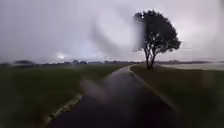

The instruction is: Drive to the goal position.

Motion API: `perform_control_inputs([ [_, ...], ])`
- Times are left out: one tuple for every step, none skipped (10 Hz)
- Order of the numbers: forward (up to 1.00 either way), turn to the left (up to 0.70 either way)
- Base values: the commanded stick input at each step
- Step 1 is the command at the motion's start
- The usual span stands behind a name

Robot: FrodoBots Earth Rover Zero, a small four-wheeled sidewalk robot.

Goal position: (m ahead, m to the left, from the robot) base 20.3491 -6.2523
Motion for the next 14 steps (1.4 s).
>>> perform_control_inputs([
  [0.70,-0.14],
  [0.70,-0.14],
  [0.70,-0.14],
  [0.70,0.00],
  [0.70,0.00],
  [0.70,0.00],
  [0.70,0.00],
  [0.70,0.00],
  [0.70,0.00],
  [0.70,0.00],
  [0.70,0.00],
  [0.70,0.00],
  [0.70,0.00],
  [0.70,0.00],
])
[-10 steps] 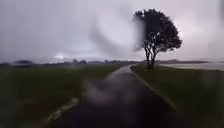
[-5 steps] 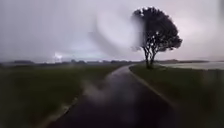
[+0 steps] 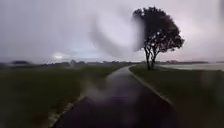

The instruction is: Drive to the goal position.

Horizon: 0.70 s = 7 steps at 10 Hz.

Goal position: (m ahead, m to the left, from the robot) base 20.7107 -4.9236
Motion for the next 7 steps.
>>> perform_control_inputs([
  [0.70,0.00],
  [0.70,0.00],
  [0.70,0.00],
  [0.70,0.00],
  [0.70,-0.14],
  [0.70,-0.14],
  [0.70,-0.14],
])
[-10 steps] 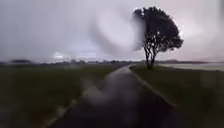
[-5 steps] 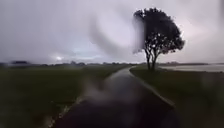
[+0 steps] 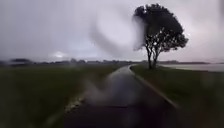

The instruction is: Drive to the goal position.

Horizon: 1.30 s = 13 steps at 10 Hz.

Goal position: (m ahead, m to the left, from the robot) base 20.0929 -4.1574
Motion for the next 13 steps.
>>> perform_control_inputs([
  [0.70,-0.14],
  [0.70,-0.14],
  [0.70,-0.14],
  [0.70,-0.14],
  [0.70,0.00],
  [0.70,0.00],
  [0.70,0.00],
  [0.70,0.00],
  [0.70,0.00],
  [0.70,0.00],
  [0.70,0.00],
  [0.70,0.00],
  [0.70,0.00],
])
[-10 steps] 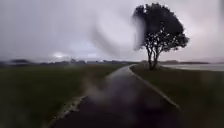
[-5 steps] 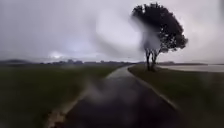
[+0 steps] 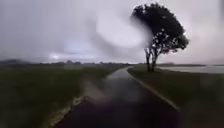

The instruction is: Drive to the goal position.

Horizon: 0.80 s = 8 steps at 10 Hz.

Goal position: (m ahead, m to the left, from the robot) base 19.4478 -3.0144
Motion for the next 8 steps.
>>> perform_control_inputs([
  [0.70,0.00],
  [0.70,0.00],
  [0.70,0.00],
  [0.70,0.00],
  [0.70,0.00],
  [0.70,0.00],
  [0.70,0.00],
  [0.70,0.00],
])
